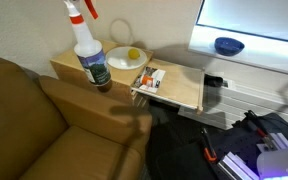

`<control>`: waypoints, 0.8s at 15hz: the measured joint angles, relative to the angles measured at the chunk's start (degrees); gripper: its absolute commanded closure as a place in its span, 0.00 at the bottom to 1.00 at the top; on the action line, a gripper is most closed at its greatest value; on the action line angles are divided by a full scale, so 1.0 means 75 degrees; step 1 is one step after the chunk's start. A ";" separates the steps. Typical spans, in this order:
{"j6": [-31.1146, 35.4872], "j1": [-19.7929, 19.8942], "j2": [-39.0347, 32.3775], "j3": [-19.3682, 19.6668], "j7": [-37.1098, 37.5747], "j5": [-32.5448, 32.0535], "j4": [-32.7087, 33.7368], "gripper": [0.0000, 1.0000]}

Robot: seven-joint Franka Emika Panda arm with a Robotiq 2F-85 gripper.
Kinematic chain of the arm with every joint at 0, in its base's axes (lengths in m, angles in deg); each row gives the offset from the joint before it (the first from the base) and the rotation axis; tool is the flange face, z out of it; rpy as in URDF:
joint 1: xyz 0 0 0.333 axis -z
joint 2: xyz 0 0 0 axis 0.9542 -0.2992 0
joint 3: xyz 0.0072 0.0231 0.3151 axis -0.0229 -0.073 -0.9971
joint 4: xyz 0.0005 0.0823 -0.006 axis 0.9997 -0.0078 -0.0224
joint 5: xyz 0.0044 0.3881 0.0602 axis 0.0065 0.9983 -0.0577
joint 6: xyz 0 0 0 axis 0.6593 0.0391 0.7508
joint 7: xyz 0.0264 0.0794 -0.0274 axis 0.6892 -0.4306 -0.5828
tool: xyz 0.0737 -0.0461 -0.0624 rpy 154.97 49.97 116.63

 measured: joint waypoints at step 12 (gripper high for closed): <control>0.0547 -0.0114 -0.1622 -0.0118 -0.2241 0.2700 0.0920 0.75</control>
